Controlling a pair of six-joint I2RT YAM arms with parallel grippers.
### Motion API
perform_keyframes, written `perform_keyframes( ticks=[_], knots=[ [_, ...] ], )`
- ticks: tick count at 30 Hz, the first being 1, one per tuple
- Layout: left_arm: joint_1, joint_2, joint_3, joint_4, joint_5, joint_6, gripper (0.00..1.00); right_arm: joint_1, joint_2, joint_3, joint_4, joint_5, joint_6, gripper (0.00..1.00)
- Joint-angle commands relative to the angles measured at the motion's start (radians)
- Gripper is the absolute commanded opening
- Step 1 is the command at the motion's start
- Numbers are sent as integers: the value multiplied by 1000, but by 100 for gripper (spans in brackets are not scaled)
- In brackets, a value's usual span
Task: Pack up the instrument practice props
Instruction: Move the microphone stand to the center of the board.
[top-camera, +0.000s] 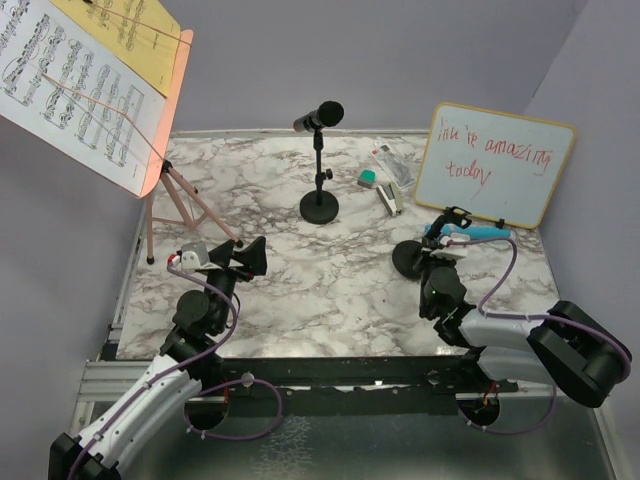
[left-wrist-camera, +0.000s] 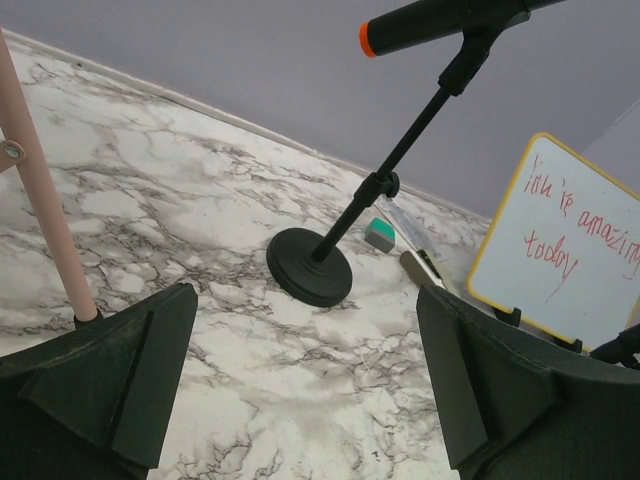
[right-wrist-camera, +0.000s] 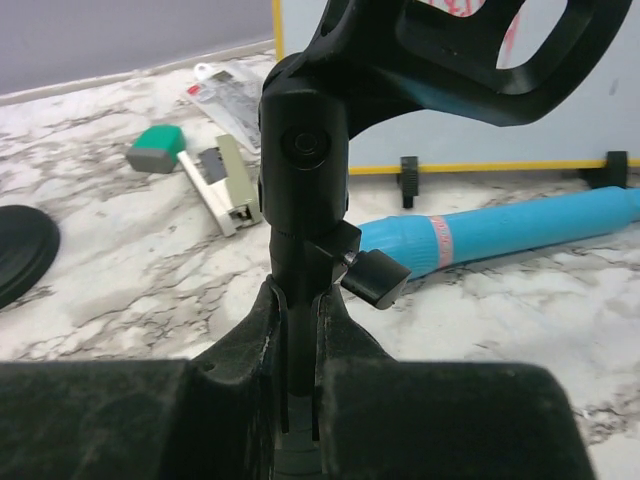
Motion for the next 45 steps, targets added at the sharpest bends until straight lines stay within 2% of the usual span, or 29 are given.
perform_keyframes(
  ticks=[1,7,8,12,14,16,19,23,26,31,34,37,40,42,45],
  knots=[
    [-6,-16,-9,-12,-22,-1,99,-3,-59,14,-60,54,-7,0],
    [-6,-24,-11,-12,-25,2,99,-3,-117,18,-214,-153,100,1],
    [-7,-25,-12,-12,-27,2,99,-3,-125,18,-235,-175,108,5],
    [-8,-26,-13,-12,-27,2,99,-2,-151,23,-320,-231,138,31],
    [-7,-26,-13,-12,-28,2,99,-4,-157,24,-346,-232,150,41],
    [-8,-28,-13,-12,-28,2,99,-3,-157,21,-337,-216,149,46],
    [-8,-31,-14,-12,-28,0,99,-4,-123,23,-280,-188,125,50],
    [-8,-33,-15,-12,-28,-1,99,-2,-25,21,-153,-70,113,51],
    [-8,-34,-15,-12,-28,-1,99,-6,75,14,33,-16,67,51],
    [-8,-41,-16,-12,-32,-1,99,-17,234,64,189,19,46,49],
    [-8,-46,-17,-12,-34,-1,99,-22,309,85,275,64,18,41],
    [-9,-48,-18,-12,-36,0,99,-22,316,74,316,123,-11,28],
    [-9,-52,-18,-12,-40,1,99,-22,239,69,228,204,-18,12],
    [-9,-54,-18,-12,-41,0,99,-23,150,84,79,261,-5,6],
    [-11,-59,-19,-12,-42,-1,99,-88,-12,102,-227,250,197,1]
  ],
)
